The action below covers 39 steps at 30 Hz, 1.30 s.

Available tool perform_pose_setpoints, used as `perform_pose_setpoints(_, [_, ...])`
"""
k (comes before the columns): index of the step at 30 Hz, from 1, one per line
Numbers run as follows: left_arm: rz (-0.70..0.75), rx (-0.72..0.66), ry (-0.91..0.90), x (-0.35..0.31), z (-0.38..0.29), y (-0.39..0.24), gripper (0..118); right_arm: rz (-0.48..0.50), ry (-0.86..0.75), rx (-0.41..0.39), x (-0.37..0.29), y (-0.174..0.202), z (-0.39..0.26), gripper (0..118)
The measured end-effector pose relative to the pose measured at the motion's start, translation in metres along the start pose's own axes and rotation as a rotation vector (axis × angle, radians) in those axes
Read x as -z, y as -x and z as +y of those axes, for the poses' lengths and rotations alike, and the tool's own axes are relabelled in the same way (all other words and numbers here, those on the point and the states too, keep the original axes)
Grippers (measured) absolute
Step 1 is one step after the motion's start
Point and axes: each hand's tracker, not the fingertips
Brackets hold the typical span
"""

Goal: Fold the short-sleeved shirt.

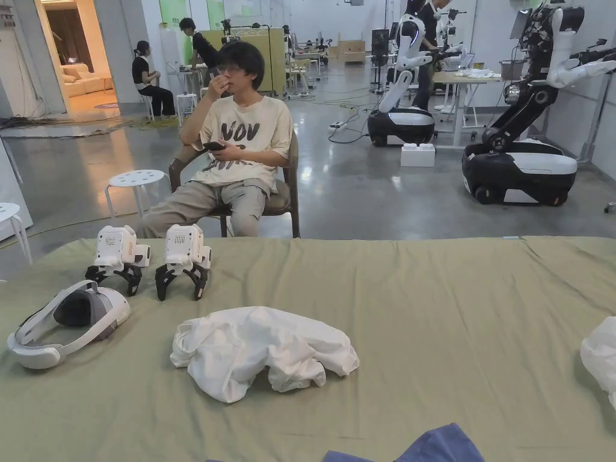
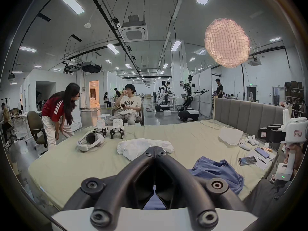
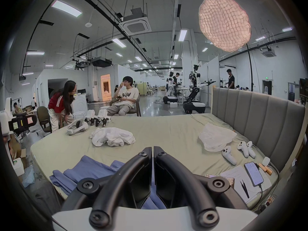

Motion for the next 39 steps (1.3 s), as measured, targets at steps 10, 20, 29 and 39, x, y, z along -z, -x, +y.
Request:
perform_pose_setpoints(10, [0.010,-0.019,0.021,0.008,-0.002,0.006,0,0.020,0.020,-0.002,0.005,0.002,-0.003,1])
perform_pose_setpoints(20, [-0.089,-0.117,0.404,0.130,-0.054,0.036,50,0.040,0.106,0.015,0.015,-0.004,-0.024,1])
perform_pose_setpoints(29, [0.009,-0.131,0.683,0.287,-0.154,0.070,80,-0.043,0.234,0.053,0.025,-0.030,-0.049,1])
perform_pose_setpoints(39, [0.011,-0.058,0.798,0.322,-0.177,0.063,20,-0.130,0.320,0.076,0.026,-0.052,-0.067,1])
